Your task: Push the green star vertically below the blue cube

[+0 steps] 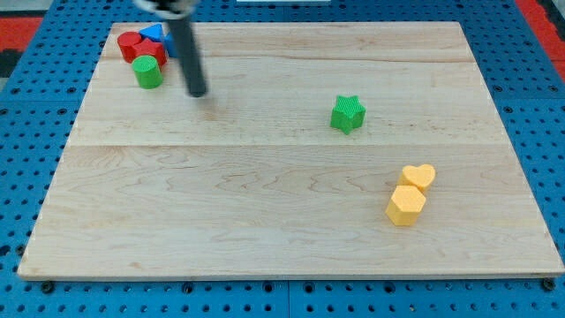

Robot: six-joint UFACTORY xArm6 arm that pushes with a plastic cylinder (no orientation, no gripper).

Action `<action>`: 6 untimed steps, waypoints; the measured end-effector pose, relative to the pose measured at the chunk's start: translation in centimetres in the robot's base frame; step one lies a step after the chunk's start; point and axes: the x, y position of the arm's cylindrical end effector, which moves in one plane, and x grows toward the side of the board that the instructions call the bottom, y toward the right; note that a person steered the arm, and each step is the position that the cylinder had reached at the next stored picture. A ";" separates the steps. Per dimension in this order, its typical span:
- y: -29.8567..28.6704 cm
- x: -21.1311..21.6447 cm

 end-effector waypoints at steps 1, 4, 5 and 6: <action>11.9 -0.8; 14.3 5.6; 6.8 6.5; 2.5 8.9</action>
